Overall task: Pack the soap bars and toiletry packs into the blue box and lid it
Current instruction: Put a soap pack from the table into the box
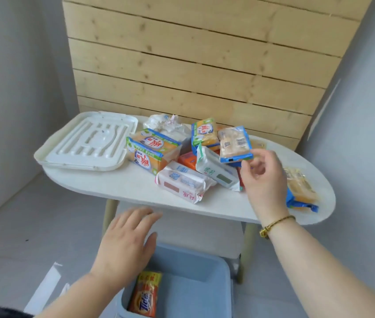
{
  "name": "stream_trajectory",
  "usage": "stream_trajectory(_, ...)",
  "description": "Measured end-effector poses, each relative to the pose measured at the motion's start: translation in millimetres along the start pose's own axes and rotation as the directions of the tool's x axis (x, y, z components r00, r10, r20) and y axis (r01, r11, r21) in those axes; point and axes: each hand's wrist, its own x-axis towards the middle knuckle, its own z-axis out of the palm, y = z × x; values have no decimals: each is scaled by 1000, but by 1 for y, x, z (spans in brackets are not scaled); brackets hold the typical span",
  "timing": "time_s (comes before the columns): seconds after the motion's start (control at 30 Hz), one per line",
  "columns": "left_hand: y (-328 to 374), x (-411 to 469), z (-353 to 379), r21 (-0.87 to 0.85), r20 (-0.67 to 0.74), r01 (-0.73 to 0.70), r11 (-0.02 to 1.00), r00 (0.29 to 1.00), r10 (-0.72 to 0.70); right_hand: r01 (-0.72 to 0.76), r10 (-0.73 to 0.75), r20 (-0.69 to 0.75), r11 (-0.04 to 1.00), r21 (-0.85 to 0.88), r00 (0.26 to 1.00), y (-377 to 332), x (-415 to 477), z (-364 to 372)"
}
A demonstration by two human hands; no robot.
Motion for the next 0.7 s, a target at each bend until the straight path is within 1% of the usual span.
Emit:
stream_trajectory(0.03, -1, 3, -5, 41, -26, 15, 999, 1000, -14, -51, 50, -47, 998, -32, 998, 3, 15, 0)
stream_trajectory(0.07, -3, 6, -9, 82, -8, 38, 996, 999, -37, -141, 139, -44, 989, -51, 989, 6, 30, 2)
stream_trajectory(0.1, -4, 9, -12, 110, 59, 68, 992, 995, -75, -251, 252, 5, 966, -58, 968, 9, 44, 4)
stream_trajectory(0.13, -3, 11, -13, 115, 159, 104, 988, 980, -122, -355, 360, 89, 933, -60, 929, 11, 58, 7)
stream_trajectory(0.17, -4, 13, -10, 128, 231, 130, 983, 960, -157, -430, 436, 191, 900, -76, 879, 12, 70, 10)
stream_trajectory(0.2, -7, 12, -2, 150, 274, 151, 977, 943, -188, -469, 479, 288, 877, -110, 829, 13, 79, 14)
stream_trajectory(0.23, -9, 11, 5, 185, 316, 167, 968, 923, -220, -477, 499, 355, 865, -155, 790, 13, 86, 17)
stream_trajectory(0.3, -10, 10, 13, 202, 351, 172, 964, 906, -235, -443, 513, 402, 858, -260, 758, 14, 96, 23)
stream_trajectory(0.33, -10, 12, 12, 242, 374, 139, 960, 900, -224, -412, 517, 408, 853, -322, 752, 14, 99, 27)
stream_trajectory(0.4, -7, 13, 10, 272, 403, 152, 950, 879, -255, -364, 532, 393, 828, -426, 750, 14, 105, 38)
stream_trajectory(0.43, -7, 14, 10, 300, 396, 161, 940, 876, -276, -364, 548, 370, 809, -461, 750, 14, 107, 43)
stream_trajectory(0.5, -9, 13, 11, 334, 410, 135, 933, 870, -273, -405, 571, 348, 799, -445, 743, 13, 109, 50)
stream_trajectory(0.57, -12, 10, 15, 327, 391, 121, 937, 886, -251, -471, 578, 348, 810, -348, 738, 14, 111, 55)
stream_trajectory(0.63, -13, 8, 13, 312, 418, 105, 944, 878, -235, -456, 563, 366, 822, -342, 741, 12, 111, 53)
stream_trajectory(0.7, -12, 9, 13, 311, 357, 100, 945, 910, -214, -418, 535, 397, 840, -346, 746, 13, 111, 50)
